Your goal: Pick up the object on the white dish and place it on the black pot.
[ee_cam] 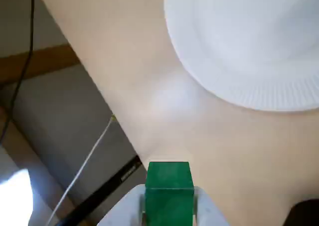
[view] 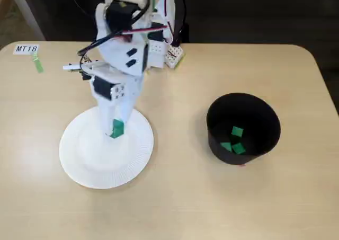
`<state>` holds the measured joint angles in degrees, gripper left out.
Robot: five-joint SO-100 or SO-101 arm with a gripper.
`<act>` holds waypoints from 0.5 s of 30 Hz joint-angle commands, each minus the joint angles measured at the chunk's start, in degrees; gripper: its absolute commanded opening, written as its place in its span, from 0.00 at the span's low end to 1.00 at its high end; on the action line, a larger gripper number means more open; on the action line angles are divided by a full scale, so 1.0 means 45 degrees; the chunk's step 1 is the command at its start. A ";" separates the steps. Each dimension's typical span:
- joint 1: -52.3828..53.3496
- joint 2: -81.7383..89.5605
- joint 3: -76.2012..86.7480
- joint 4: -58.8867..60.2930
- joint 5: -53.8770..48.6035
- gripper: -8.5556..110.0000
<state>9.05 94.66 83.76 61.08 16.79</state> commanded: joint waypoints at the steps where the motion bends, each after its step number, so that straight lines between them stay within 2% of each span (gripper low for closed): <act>1: -0.1445 0.0977 -0.0449 -0.0566 -0.1230 0.07; 9: -0.5039 0.1582 -0.0156 -0.0762 -0.4121 0.07; 15: -0.7246 0.1641 0.0332 -0.0605 -0.5137 0.07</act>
<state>-20.65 98.53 85.25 58.01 -5.10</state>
